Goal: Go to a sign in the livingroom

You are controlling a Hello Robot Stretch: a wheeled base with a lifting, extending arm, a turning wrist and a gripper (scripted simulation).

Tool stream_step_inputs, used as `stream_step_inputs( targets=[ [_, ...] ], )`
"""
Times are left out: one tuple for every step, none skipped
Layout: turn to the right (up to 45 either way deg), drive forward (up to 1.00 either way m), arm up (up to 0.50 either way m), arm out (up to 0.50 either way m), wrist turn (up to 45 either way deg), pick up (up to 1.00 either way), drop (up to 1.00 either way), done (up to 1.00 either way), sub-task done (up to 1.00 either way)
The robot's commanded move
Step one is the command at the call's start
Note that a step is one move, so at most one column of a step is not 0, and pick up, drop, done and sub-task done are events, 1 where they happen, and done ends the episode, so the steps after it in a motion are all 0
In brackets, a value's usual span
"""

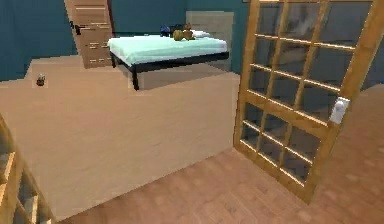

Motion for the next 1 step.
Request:
stream_step_inputs(
  targets=[
    [-3.0,0.0,0.0,0.0,0.0,0.0,0.0,0.0,0.0]
  ],
)
